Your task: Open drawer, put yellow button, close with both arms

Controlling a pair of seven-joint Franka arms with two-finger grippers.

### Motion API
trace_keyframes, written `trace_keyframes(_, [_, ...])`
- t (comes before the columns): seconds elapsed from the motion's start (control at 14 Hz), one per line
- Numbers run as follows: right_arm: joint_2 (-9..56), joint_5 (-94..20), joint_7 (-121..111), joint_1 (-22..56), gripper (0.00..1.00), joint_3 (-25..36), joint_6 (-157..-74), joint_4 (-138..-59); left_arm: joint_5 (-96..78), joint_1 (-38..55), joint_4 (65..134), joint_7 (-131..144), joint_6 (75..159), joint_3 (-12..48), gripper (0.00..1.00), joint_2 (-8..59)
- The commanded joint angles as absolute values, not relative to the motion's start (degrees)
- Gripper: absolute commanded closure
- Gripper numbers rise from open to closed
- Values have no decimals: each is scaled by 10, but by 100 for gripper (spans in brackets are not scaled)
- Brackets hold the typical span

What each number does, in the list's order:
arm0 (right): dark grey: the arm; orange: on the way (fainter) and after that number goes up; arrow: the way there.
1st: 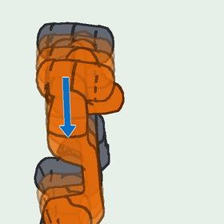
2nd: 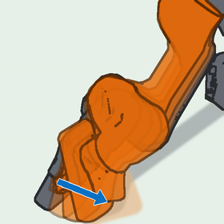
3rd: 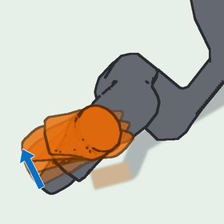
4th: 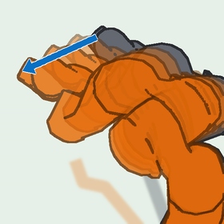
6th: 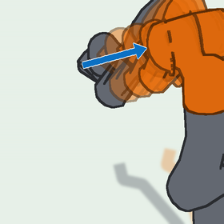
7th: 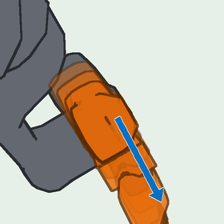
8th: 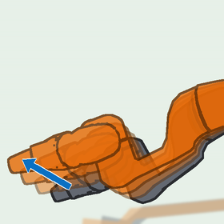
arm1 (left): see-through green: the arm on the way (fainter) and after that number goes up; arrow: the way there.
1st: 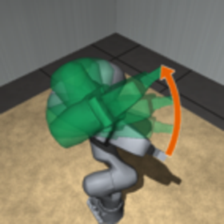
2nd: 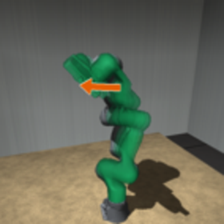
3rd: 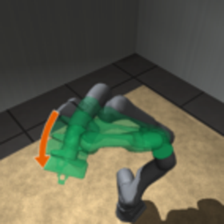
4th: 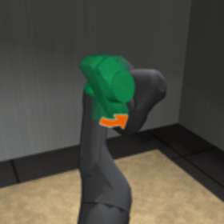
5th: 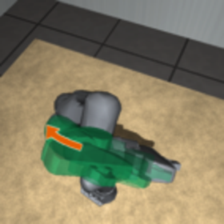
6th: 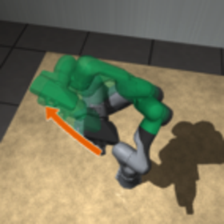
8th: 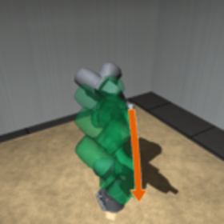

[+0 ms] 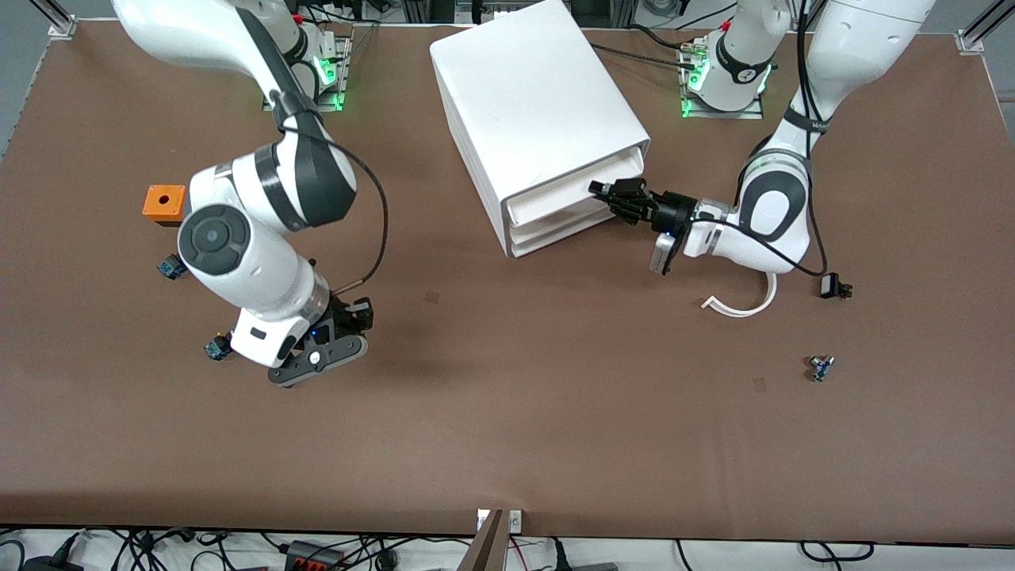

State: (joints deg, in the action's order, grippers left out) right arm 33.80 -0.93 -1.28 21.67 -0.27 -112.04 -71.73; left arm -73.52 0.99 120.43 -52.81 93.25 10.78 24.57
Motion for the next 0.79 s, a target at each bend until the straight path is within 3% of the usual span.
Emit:
trace_keyframes(0.0, [310,-18,-18,235,100,-2,-1112,-720,-711,-12,1119,-490,935,107,100,310])
trace_keyframes(0.36, [308,-43,-3,294,100,-2,-1114,-678,-637,-41,1045,-449,935,106,99,344])
trace_keyframes(0.43, [312,-41,16,311,100,-1,-1115,-665,-618,-45,1028,-438,935,106,93,349])
trace_keyframes(0.5, [315,-40,31,322,100,-1,-1116,-660,-607,-46,1019,-432,935,106,63,350])
trace_keyframes(0.57, [316,-40,45,336,100,0,-1117,-656,-606,-47,1018,-428,939,107,1,349])
trace_keyframes(0.71, [317,-39,56,360,100,2,-1116,-646,-604,-63,1010,-414,936,107,0,345])
